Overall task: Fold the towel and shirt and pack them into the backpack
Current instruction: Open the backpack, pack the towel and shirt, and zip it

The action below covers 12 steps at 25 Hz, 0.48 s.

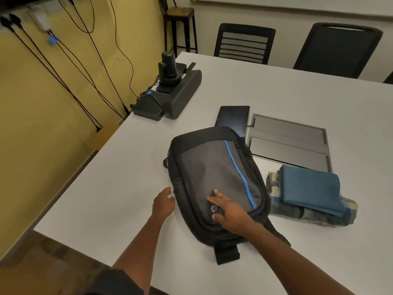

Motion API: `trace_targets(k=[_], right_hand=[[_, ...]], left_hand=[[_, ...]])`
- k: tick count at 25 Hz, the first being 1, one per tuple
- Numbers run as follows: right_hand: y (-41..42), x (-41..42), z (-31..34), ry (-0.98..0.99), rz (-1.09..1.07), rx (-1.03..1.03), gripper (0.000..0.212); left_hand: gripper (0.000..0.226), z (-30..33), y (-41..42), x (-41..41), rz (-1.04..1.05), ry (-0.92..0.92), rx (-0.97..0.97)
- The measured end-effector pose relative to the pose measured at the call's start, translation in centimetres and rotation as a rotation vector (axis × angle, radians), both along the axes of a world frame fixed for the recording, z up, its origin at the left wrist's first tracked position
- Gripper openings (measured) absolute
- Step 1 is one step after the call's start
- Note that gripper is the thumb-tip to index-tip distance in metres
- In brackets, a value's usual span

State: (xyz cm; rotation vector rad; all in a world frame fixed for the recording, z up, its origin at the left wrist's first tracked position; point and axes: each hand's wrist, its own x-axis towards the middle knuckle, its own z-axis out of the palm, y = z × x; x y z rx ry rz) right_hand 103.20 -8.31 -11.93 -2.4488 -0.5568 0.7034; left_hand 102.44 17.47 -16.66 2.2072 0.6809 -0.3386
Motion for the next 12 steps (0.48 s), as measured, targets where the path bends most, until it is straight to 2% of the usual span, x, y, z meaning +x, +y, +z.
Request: trace_targets(k=[4,7,12], right_hand=[[1.3,0.5,-0.2,0.056,-0.017,-0.018,0.063],[1.7,0.6,-0.4,0.062,-0.02,-0.044,0.063],[2.3,0.6,-1.1,0.091,-0.015,-0.108,0.063]], left_hand=[[0.019,-0.7,0.7,1.5,-0.034,0.013,0.032],[0.016,-1.5,1.8,1.9,0.005,0.013,-0.013],[0.017,-0.5,1.7,1.3,-0.19,-0.069,0.287]])
